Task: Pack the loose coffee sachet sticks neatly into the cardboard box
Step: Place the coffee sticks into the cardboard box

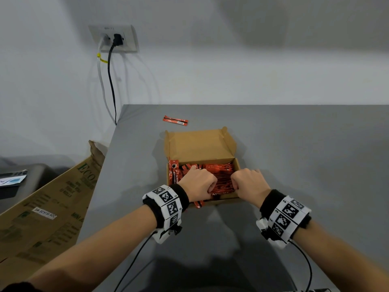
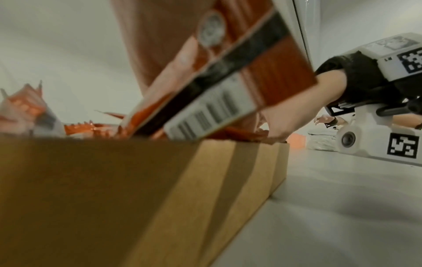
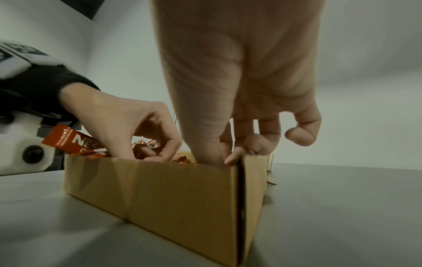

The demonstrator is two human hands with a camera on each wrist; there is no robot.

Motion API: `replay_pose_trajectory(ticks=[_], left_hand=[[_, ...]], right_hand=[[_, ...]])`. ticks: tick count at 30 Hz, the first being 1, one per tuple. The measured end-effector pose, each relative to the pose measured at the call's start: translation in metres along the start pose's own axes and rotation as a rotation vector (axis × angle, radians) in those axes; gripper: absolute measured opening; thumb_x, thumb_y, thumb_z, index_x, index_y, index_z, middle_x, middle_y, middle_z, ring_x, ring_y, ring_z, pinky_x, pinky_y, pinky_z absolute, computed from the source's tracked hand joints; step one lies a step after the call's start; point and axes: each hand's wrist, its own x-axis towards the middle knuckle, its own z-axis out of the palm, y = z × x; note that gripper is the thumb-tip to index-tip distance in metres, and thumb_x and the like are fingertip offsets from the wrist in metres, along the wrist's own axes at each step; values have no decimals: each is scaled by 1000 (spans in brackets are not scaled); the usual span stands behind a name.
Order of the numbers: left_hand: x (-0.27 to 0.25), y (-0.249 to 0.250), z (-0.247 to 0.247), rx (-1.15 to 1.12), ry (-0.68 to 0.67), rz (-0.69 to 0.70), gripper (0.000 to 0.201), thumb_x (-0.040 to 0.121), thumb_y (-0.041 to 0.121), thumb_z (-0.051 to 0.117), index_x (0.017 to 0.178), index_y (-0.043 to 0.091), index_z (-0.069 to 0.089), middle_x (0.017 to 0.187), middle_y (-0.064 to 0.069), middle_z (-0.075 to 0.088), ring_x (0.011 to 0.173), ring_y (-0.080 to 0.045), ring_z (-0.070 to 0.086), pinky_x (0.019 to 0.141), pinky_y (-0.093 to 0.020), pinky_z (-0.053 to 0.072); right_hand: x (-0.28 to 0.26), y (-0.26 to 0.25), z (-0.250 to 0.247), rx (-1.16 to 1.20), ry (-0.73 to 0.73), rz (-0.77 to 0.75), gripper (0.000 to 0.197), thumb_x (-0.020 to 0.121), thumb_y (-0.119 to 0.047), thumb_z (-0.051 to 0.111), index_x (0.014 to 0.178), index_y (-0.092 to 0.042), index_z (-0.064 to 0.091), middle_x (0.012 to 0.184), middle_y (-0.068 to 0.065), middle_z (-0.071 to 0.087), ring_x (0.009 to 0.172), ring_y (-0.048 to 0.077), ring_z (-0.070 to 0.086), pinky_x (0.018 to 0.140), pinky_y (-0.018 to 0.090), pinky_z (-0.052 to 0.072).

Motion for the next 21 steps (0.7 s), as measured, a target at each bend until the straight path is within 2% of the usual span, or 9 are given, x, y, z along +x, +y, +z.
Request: replay_pose_trajectory(ticks=[4,9,14,21], left_hand=[[-1,2,0,34,7,6,16,82,14,53,70,22,46,74,9,52,74,-16,52,71,-29,24],[-3,-1,1,6,6,-3,15,84,22,59,73,24,49,83,7,61,81,-15,56,74,-29,23],[-5,0,-2,-6,6,1,14,82,22,62,74,24,50,74,12,50,81,-14,56,74,-29,26],[-7,0,-6,-34,-7,22,20,81,33,66,74,23,50,72,13,50,77,-12,54,75,-29,27]], right_hand=[[1,1,0,1,-1,-9,17,80,-2,48,79,-19,53,97,4,63,95,27,58,83,37,36],[2,2,2,20,4,-19,19,80,-1,49,79,-20,50,97,2,62,96,26,57,81,36,34],[0,4,3,27,14,-35,18,80,-2,48,79,-19,43,95,2,60,93,25,57,78,35,32],[-1,5,-1,21,-26,-60,24,76,1,48,77,-22,45,94,-2,61,91,22,57,74,32,24]])
